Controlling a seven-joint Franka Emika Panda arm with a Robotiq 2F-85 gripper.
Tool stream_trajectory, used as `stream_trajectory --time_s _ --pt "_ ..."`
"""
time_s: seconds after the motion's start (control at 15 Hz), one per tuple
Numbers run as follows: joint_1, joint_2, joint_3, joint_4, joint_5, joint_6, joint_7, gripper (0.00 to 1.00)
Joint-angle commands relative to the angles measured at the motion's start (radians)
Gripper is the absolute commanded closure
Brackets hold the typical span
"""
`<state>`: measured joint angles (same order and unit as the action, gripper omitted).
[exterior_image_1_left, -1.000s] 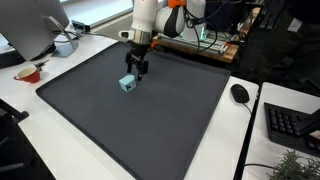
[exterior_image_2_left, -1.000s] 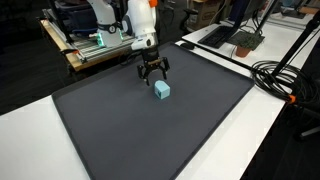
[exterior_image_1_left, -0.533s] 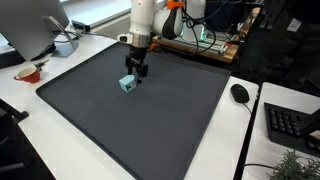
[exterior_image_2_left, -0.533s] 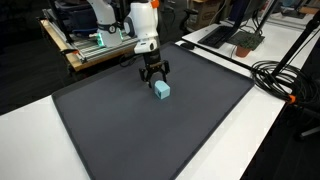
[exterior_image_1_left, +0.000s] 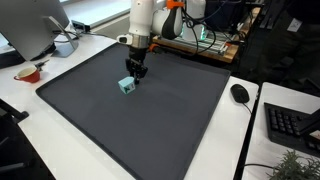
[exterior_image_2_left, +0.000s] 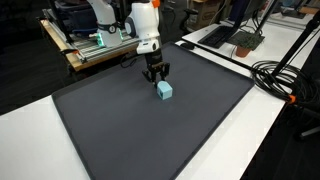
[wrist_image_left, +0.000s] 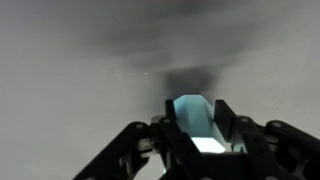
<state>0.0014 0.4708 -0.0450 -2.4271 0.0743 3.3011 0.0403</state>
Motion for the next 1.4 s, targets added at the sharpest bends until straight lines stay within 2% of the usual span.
stream_trajectory --time_s 0.0,0.07,0.13,0.47,0.53,0.93,1.0,1.07,1.33 --pt "-0.014 0.016 0.005 0.024 -0.017 -0.024 -0.01 0.36" --pt "-0.013 0.017 0.004 0.025 -0.015 -0.028 -0.007 0.4" --pt "-0.014 0.017 0.006 0.026 -0.013 -0.028 -0.006 0.39" --pt "-0.012 0.025 0.0 0.037 -0.02 -0.016 -0.016 0.05" --pt "-0.012 0.027 -0.001 0.042 -0.02 -0.014 -0.017 0.01" --pt "-0.019 0.04 0.008 0.084 -0.02 -0.022 -0.017 0.0" --pt "-0.019 0.043 0.008 0.088 -0.02 -0.024 -0.017 0.08" --pt "-0.018 0.046 0.006 0.093 -0.019 -0.026 -0.017 0.26" --pt "-0.016 0.056 -0.001 0.099 -0.018 -0.032 -0.017 0.54"
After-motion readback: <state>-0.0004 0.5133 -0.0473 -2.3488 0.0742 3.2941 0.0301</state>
